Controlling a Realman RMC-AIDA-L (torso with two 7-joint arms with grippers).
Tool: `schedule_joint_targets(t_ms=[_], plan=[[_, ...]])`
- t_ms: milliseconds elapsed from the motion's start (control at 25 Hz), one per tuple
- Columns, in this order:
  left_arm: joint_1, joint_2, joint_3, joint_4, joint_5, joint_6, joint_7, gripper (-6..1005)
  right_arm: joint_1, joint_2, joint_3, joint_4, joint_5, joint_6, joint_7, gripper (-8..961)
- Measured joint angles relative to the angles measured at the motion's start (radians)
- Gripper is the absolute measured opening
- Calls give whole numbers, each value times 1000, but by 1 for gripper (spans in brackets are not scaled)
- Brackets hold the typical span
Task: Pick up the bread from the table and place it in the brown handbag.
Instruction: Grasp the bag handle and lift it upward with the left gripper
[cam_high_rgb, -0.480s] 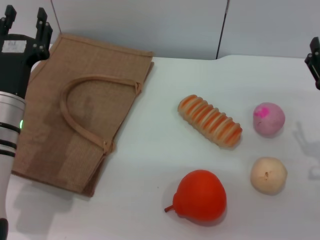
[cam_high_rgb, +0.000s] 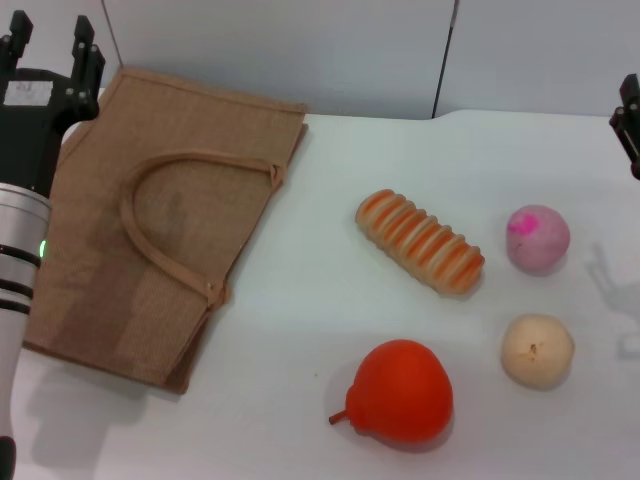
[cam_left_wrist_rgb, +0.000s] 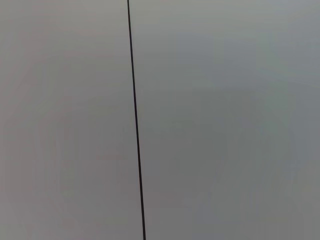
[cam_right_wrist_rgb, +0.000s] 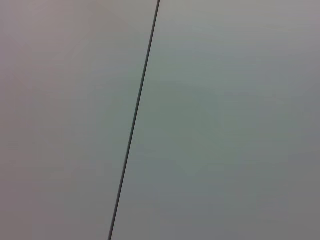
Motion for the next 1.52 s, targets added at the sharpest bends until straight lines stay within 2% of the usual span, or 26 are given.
schedule_joint_targets(t_ms=[200, 400, 760, 880, 1000, 1120, 1280, 1520], plan=[[-1, 6, 1, -7, 6, -35, -110, 614, 0, 0, 0, 2, 0, 0, 0, 886], [-5, 12, 2, -94, 92, -48, -384, 615, -2, 0, 1, 6, 0, 0, 0, 886], [-51, 13, 2, -441, 336, -61, -1098, 613, -1, 0, 2, 3, 0, 0, 0, 885], [-85, 13, 3, -559, 470, -101, -1298, 613, -1, 0, 2, 4, 0, 0, 0, 885], [-126, 17, 3, -697, 658, -157, -1521, 613, -2, 0, 2, 4, 0, 0, 0, 885], [-170, 18, 3, -792, 831, -199, -1656, 612, -2, 0, 2, 5, 0, 0, 0, 885], [-225, 18, 3, -864, 1009, -242, -1735, 612, -2, 0, 1, 6, 0, 0, 0, 885], [-283, 15, 3, -902, 1175, -281, -1775, 611, -3, 0, 0, 6, 0, -8, 0, 885]])
